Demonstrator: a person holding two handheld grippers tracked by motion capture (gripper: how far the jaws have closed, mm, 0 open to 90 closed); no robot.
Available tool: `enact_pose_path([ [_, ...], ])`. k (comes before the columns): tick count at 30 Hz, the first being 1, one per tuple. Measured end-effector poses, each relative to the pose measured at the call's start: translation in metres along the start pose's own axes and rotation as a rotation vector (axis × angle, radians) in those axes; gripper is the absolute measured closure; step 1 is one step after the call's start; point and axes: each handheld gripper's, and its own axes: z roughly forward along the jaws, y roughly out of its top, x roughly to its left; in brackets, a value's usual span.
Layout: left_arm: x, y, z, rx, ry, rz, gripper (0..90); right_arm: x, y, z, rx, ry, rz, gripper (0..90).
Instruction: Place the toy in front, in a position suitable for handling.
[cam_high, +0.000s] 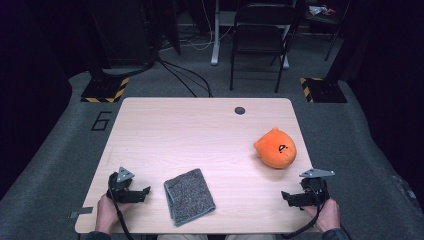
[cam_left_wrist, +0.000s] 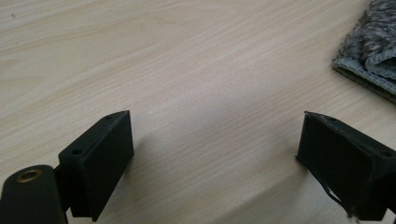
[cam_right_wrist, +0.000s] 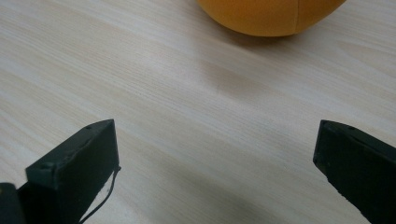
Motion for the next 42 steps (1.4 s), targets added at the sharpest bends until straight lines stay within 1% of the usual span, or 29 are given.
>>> enact_pose_path([
  [1, 0.000, 0.000, 0.000, -0.003, -0.004, 0.003, 10.2, 0.000, 0.001, 0.001, 0.009, -0.001, 0.000, 0.0],
  [2, 0.000, -0.001, 0.000, -0.010, -0.004, 0.004, 10.2, 0.000, 0.001, 0.002, 0.003, -0.008, 0.000, 0.0],
  [3, 0.000, -0.001, 0.001, -0.016, -0.001, 0.003, 10.2, -0.001, 0.001, 0.001, 0.011, 0.003, 0.001, 0.0],
  [4, 0.001, 0.000, 0.001, -0.010, -0.009, 0.009, 10.1, -0.003, 0.002, 0.002, 0.007, 0.008, -0.007, 0.0],
  [6, 0.001, 0.000, 0.002, -0.021, -0.012, 0.009, 10.1, -0.003, 0.003, 0.004, 0.015, 0.019, 0.010, 0.0],
  [7, 0.001, 0.000, 0.002, -0.021, -0.012, 0.009, 10.1, -0.004, 0.003, 0.004, 0.029, 0.025, 0.002, 0.0],
  [8, 0.002, -0.001, 0.005, -0.051, -0.016, 0.017, 10.1, -0.004, 0.003, 0.003, 0.032, 0.016, -0.002, 0.0],
  [9, 0.002, 0.000, 0.006, -0.053, -0.016, 0.010, 10.1, -0.003, 0.004, 0.003, 0.033, 0.016, -0.004, 0.0],
  [10, 0.003, 0.002, 0.006, -0.042, -0.022, 0.015, 10.1, -0.003, 0.006, 0.001, 0.030, 0.008, -0.008, 0.0],
  [13, 0.003, 0.002, 0.008, -0.049, -0.020, 0.019, 10.2, -0.006, 0.011, 0.000, 0.022, -0.003, -0.023, 0.0],
  [14, 0.002, 0.002, 0.008, -0.049, -0.020, 0.018, 10.2, -0.006, 0.013, 0.000, 0.021, -0.003, -0.008, 0.0],
  [16, 0.002, 0.002, 0.008, -0.054, -0.015, 0.015, 10.3, -0.012, 0.016, 0.001, 0.025, 0.003, -0.018, 0.0],
  [17, 0.002, 0.002, 0.008, -0.059, -0.014, 0.014, 10.3, -0.013, 0.017, 0.001, 0.020, 0.011, 0.000, 0.0],
  [19, 0.002, 0.002, 0.008, -0.055, -0.014, 0.015, 10.3, -0.018, 0.019, 0.000, 0.010, -0.006, -0.014, 0.0],
  [21, 0.002, 0.002, 0.008, -0.055, -0.014, 0.015, 10.3, -0.020, 0.021, -0.001, 0.010, -0.010, -0.020, 0.0],
  [22, 0.002, 0.002, 0.008, -0.055, -0.014, 0.014, 10.3, -0.024, 0.024, -0.005, -0.014, -0.009, -0.013, 0.5],
  [25, 0.002, 0.002, 0.008, -0.054, -0.012, 0.014, 10.3, -0.029, 0.031, -0.010, -0.041, -0.002, 0.003, 1.0],
  [26, 0.002, 0.002, 0.008, -0.054, -0.012, 0.013, 10.3, -0.031, 0.035, -0.012, -0.054, -0.002, -0.003, 1.0],
  [30, 0.001, 0.002, 0.008, -0.054, -0.012, 0.012, 10.3, -0.028, 0.053, -0.013, -0.076, -0.011, -0.007, 1.3],
  [31, 0.001, 0.002, 0.008, -0.054, -0.012, 0.012, 10.3, -0.028, 0.057, -0.012, -0.086, -0.015, -0.015, 1.9],
  [32, 0.001, 0.002, 0.008, -0.054, -0.012, 0.012, 10.3, -0.028, 0.057, -0.012, -0.086, -0.015, -0.015, 1.9],
  [33, 0.002, 0.002, 0.008, -0.054, -0.012, 0.013, 10.3, -0.026, 0.067, -0.010, -0.091, -0.021, -0.025, 2.6],
  [35, 0.002, 0.002, 0.008, -0.054, -0.012, 0.013, 10.3, -0.026, 0.074, -0.006, -0.097, -0.019, -0.035, 2.7],
  [36, 0.002, 0.002, 0.008, -0.054, -0.013, 0.013, 10.3, -0.025, 0.077, -0.005, -0.089, -0.024, -0.024, 2.7],
  [37, 0.002, 0.002, 0.008, -0.054, -0.013, 0.014, 10.3, -0.026, 0.080, -0.002, -0.093, -0.022, -0.030, 2.7],
  [39, 0.002, 0.002, 0.008, -0.055, -0.013, 0.014, 10.3, -0.024, 0.086, 0.002, -0.082, -0.026, -0.018, 2.9],
  [40, 0.002, 0.002, 0.008, -0.055, -0.013, 0.015, 10.3, -0.025, 0.089, 0.004, -0.091, -0.027, -0.027, 3.0],
  [41, 0.002, 0.002, 0.008, -0.055, -0.014, 0.015, 10.3, -0.025, 0.092, 0.006, -0.085, -0.031, -0.015, 3.3],
  [42, 0.002, 0.002, 0.009, -0.059, -0.014, 0.015, 10.3, -0.025, 0.095, 0.009, -0.084, -0.034, -0.026, 3.4],
])
